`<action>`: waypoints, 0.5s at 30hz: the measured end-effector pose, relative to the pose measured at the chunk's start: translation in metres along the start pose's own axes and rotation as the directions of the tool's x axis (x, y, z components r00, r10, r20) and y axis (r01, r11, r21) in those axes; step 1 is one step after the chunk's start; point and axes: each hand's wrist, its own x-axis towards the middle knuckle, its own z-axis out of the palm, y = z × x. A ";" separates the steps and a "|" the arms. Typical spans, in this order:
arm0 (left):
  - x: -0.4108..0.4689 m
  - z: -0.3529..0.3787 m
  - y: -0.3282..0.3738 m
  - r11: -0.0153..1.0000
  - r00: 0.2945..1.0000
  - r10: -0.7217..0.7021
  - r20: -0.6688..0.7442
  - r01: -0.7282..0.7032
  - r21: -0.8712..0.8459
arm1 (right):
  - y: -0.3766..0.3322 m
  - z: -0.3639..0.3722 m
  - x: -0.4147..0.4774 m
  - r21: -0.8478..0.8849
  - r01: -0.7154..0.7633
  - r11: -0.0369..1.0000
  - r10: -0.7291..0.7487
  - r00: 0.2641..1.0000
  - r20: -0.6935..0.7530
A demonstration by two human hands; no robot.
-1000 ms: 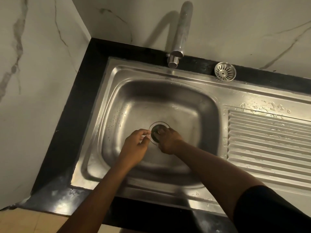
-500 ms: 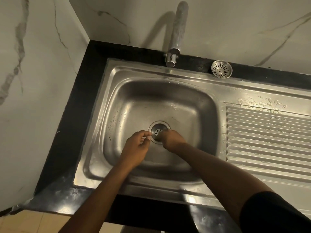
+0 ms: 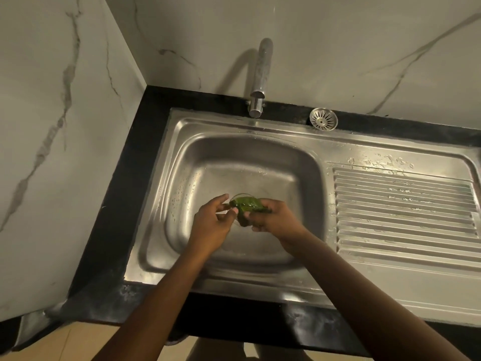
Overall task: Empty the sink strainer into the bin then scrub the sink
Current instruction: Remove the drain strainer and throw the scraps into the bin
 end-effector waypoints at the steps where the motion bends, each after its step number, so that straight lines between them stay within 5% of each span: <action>1: -0.005 -0.002 0.001 0.999 1.000 0.005 0.001 -0.005 -0.034 | -0.002 0.002 -0.011 0.012 0.006 1.000 -0.007 1.000 0.023; 10: -0.089 -0.015 -0.005 0.952 0.998 -0.001 -0.066 -0.019 -0.304 | -0.004 0.016 -0.086 0.109 0.061 0.992 -0.073 0.992 0.105; 15: -0.161 -0.017 -0.028 0.933 0.962 -0.063 -0.264 -0.037 -0.357 | 0.008 0.044 -0.117 0.110 0.039 0.993 -0.068 0.960 0.270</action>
